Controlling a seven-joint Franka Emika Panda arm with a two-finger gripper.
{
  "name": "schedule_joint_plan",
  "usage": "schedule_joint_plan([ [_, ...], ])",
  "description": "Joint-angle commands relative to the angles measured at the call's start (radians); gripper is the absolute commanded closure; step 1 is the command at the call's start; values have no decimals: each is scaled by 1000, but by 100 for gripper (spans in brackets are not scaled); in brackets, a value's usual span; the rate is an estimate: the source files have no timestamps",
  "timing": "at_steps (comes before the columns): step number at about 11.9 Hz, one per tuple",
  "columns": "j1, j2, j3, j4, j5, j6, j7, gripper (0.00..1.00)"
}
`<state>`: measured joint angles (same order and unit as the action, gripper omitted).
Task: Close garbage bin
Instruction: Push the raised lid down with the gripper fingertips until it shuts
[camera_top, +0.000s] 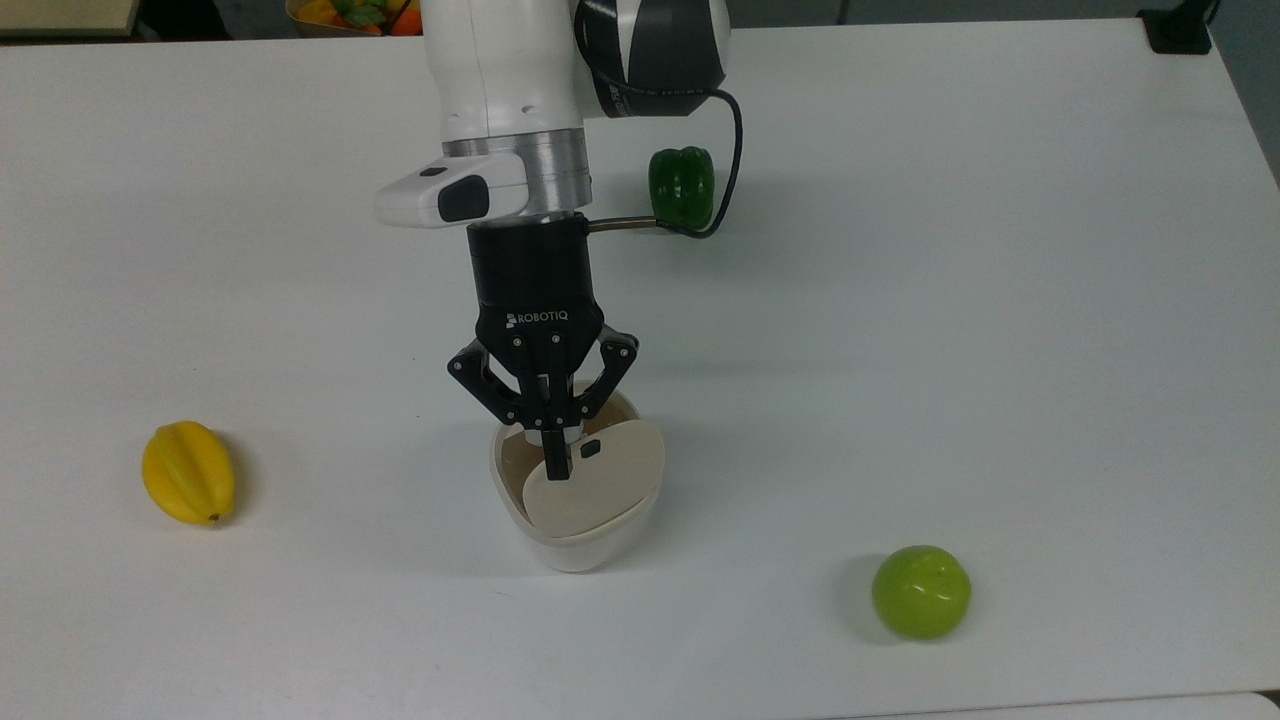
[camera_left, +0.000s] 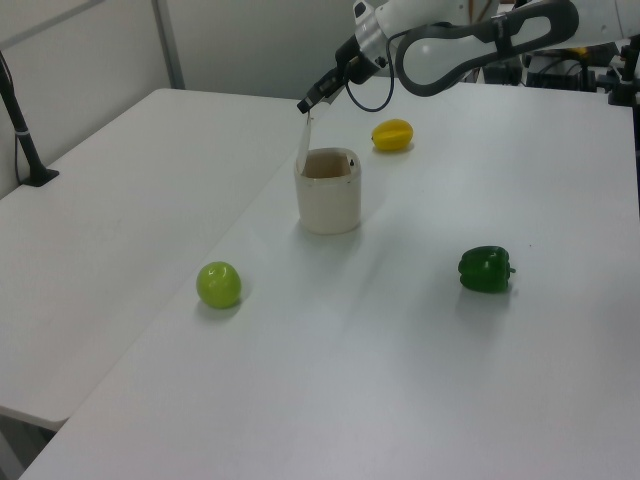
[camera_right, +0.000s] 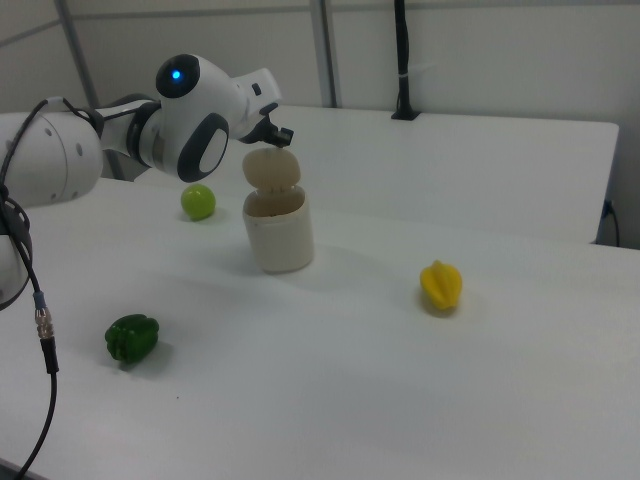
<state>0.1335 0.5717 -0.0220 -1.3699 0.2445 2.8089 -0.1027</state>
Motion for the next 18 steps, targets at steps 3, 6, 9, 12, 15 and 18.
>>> schedule_joint_plan([
  [3, 11, 0, -13, 2, 1, -2, 31, 100],
  [6, -6, -18, -10, -5, 13, -131, 32, 100],
  [9, -11, -38, -12, -1, 32, -279, 35, 100],
  [12, -9, -38, -13, -5, 24, -353, 66, 100],
  [15, -11, -38, -13, -5, 13, -414, 63, 100],
  [18, -14, -36, -18, -9, 15, -451, 61, 100],
])
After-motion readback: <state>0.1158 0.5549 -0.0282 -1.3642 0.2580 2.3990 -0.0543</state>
